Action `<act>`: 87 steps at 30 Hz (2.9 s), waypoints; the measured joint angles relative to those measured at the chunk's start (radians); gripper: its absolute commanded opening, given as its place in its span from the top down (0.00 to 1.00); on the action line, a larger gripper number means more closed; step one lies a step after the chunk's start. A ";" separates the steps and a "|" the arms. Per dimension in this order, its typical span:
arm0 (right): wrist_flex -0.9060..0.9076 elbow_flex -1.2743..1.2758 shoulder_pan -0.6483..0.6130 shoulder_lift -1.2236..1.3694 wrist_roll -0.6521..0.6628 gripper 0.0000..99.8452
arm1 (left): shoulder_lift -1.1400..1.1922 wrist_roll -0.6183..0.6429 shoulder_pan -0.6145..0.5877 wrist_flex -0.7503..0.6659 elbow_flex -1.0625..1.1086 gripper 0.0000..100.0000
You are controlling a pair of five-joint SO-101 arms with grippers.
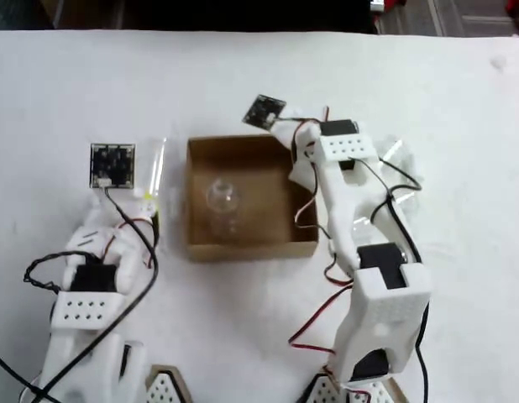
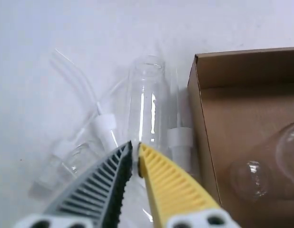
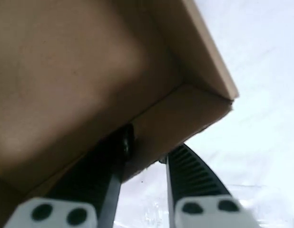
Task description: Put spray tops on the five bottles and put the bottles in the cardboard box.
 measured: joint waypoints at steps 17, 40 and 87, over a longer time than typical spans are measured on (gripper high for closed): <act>0.187 0.002 -0.034 -0.249 -0.153 0.72 | 0.000 0.000 0.000 -0.009 0.000 0.97; -0.066 0.565 0.269 -0.661 -0.632 0.98 | 0.000 -0.005 -0.198 -0.058 0.000 0.92; -0.730 1.034 0.353 -0.770 -0.723 0.98 | -0.002 -1.668 0.124 0.674 -0.190 0.79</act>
